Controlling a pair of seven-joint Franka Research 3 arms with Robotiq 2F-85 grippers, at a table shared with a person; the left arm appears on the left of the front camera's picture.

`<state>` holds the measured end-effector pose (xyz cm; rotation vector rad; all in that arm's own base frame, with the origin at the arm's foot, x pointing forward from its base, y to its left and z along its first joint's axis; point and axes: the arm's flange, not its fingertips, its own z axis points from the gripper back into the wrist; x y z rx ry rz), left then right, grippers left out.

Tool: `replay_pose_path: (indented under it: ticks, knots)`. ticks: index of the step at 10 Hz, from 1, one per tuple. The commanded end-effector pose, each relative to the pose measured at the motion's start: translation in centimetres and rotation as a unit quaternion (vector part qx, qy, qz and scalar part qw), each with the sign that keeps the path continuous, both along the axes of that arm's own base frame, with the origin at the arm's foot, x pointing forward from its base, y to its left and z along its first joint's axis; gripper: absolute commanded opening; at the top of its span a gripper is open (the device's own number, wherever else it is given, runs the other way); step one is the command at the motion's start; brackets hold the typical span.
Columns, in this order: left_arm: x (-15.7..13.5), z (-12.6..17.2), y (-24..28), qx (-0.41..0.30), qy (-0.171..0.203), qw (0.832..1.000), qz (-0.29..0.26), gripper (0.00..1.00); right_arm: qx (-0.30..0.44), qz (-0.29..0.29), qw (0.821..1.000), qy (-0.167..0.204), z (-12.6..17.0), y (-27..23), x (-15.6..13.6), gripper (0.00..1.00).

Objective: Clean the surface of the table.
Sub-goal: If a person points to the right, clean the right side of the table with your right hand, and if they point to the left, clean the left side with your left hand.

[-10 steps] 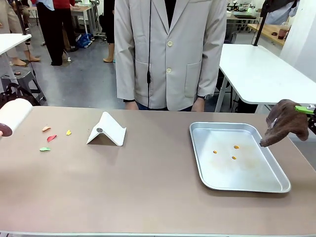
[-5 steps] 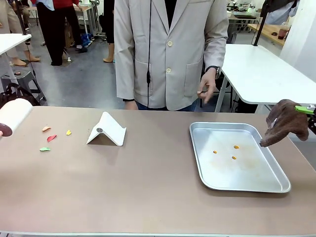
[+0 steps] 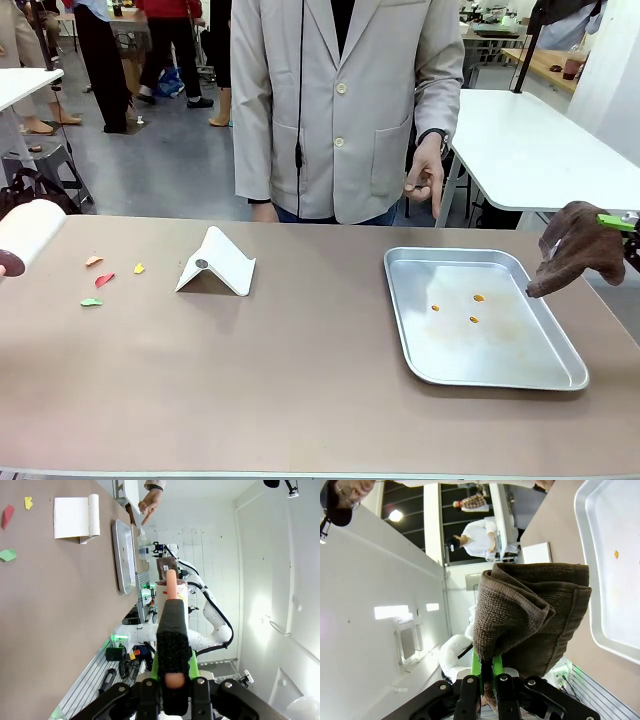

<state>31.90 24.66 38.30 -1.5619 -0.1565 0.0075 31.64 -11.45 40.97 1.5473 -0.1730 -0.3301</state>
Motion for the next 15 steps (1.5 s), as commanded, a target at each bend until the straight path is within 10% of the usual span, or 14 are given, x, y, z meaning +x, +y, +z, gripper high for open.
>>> replay_pose_path:
  ticks: [1, 6, 11, 15]
  knots:
    - [-0.3, 0.3, 0.2, -0.006, -0.003, 1.000, -0.004, 0.00, 0.003, 0.002, 1.000, 0.002, 0.2, 0.0, -0.2, 0.00]
    - [-0.3, 0.3, 0.2, -0.006, -0.003, 1.000, -0.004, 0.00, -0.170, 0.099, 0.978, -0.075, 0.9, 2.7, 1.7, 0.09]
    - [-0.3, 0.3, 0.2, -0.006, -0.003, 1.000, -0.004, 0.00, -0.529, 0.165, 0.821, -0.136, 2.2, 6.8, 5.4, 0.09]
    - [-0.3, 0.3, 0.2, -0.006, -0.003, 1.000, -0.004, 0.00, -0.644, 0.125, 0.753, -0.057, 1.3, 9.8, 8.6, 0.09]
